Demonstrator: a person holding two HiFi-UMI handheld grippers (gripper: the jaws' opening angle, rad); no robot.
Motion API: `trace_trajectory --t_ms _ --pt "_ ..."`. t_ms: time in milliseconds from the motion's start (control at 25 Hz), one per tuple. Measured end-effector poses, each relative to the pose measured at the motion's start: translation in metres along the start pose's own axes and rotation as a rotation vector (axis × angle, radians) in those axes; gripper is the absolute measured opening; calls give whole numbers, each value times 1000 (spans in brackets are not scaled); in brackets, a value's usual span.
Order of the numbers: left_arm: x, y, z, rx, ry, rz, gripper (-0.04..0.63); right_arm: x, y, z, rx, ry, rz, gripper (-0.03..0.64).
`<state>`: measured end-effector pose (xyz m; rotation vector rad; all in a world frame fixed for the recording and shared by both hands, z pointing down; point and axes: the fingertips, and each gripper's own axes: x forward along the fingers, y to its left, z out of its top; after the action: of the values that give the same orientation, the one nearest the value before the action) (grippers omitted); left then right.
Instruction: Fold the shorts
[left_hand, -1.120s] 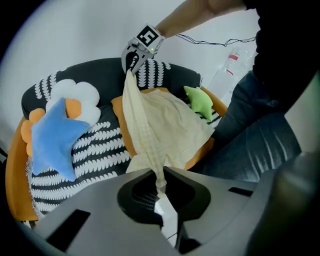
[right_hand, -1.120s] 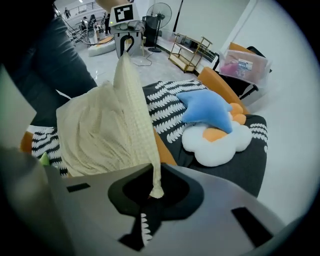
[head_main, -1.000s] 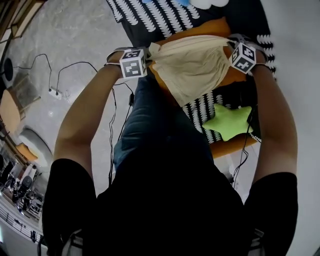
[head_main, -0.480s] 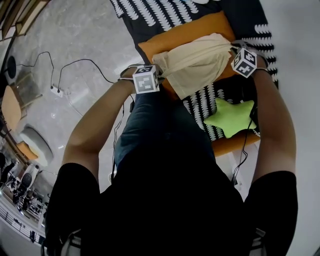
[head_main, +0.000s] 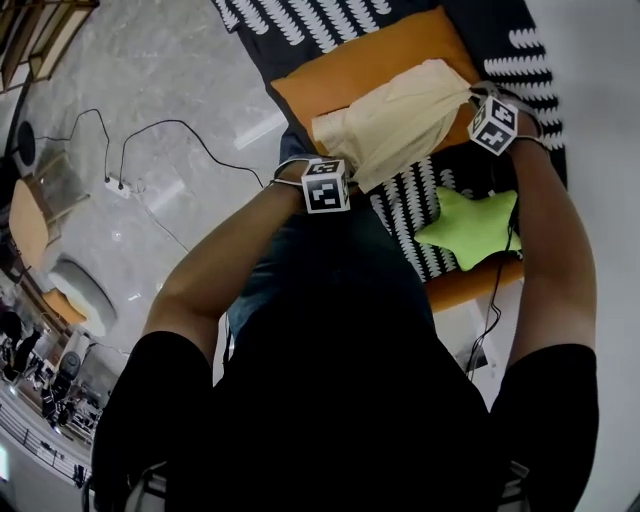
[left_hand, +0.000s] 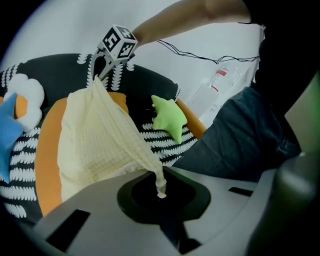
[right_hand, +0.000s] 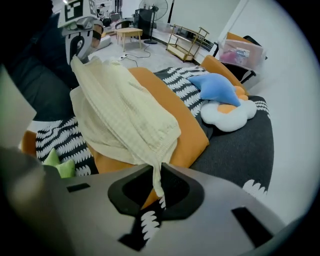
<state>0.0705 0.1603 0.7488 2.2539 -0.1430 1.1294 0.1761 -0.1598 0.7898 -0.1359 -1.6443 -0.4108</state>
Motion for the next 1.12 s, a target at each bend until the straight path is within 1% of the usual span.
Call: trace_trajectory --t_ms 120,320,440,560,680,760,960,1000,1080,1120 --pt "21 -2 1 12 4 -3 25 8 9 -11 10 12 4 38" --pt "50 -9 2 4 28 -11 25 18 28 -29 49 29 -10 38" --pt "66 -9 0 -2 41 -10 25 25 33 -33 73 32 -23 40" --pt "79 -11 -4 -13 47 -28 26 34 41 -33 106 27 -23 40" --pt "88 -9 -4 -36 50 -38 28 40 43 -38 148 38 -27 61" --pt "91 -9 -1 -52 45 -57 35 42 43 -44 191 49 -25 90" --pt "89 -17 2 -89 49 -143 175 41 50 -58 341 66 10 168" --pt "85 -18 3 -87 55 -144 190 36 53 -61 383 66 20 181" --pt "73 -16 3 -73 78 -123 219 22 58 -69 486 56 28 190" --pt "68 -20 5 -75 76 -135 229 14 59 -72 544 43 23 192"
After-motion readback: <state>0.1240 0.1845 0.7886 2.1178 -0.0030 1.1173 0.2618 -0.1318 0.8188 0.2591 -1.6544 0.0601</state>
